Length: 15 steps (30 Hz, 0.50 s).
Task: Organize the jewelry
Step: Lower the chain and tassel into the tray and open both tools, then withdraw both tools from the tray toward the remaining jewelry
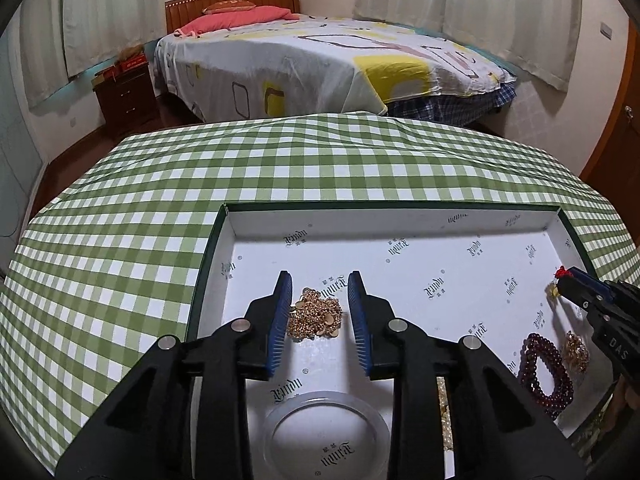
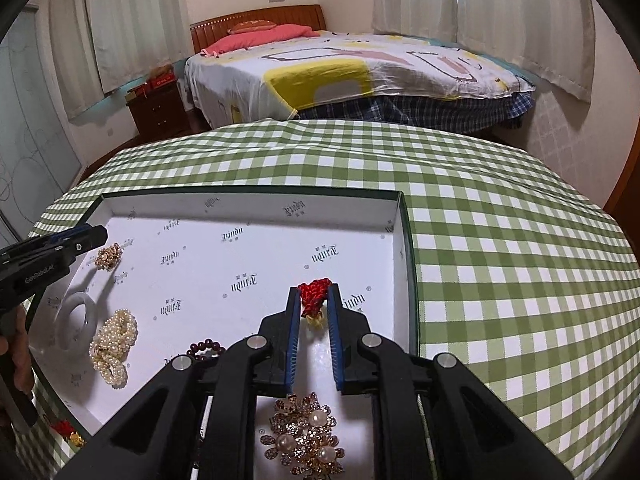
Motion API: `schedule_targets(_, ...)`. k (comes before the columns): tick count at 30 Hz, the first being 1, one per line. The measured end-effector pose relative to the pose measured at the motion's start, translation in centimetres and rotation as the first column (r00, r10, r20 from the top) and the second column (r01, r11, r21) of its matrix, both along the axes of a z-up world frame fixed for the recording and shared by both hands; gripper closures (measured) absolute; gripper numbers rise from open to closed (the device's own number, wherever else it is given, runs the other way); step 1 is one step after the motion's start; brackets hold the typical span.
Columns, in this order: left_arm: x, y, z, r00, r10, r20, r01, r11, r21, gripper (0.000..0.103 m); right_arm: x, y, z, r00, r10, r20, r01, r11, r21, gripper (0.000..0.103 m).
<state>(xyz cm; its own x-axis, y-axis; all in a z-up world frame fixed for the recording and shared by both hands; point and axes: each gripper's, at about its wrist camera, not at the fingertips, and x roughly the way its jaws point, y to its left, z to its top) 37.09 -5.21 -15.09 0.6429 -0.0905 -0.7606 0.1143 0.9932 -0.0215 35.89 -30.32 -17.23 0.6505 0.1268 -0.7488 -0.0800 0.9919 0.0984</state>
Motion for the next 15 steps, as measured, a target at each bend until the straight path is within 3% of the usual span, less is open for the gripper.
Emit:
schedule_targets(2,-0.1,0.1,0.0,1.000,0.006,0.001,-0.006,1.000,-0.008,0.059,0.0,0.0,0.0,1.000,0.002,-0.001,-0.002,1.000,0.000,0.077)
schedule_targets(4,-0.2,0.2,0.2,1.000,0.015,0.012,-0.015,1.000,-0.018,0.052,-0.1,-0.1,0.1,1.000,-0.002,0.003,0.002,1.000,0.003,0.071)
schedule_targets(10,-0.6,0.7,0.6,0.999,0.018,0.026,-0.017,0.999,-0.032,0.050,-0.4,-0.1,0.4,1.000,-0.009,0.024,0.009,1.000,0.010,0.070)
schedule_targets(15,-2.5,1.1,2.4,0.995,0.020,0.103,-0.015,0.999,-0.048,0.044,-1.5,-0.1,1.8,0.997,-0.015,0.070,0.013,1.000,0.026,0.069)
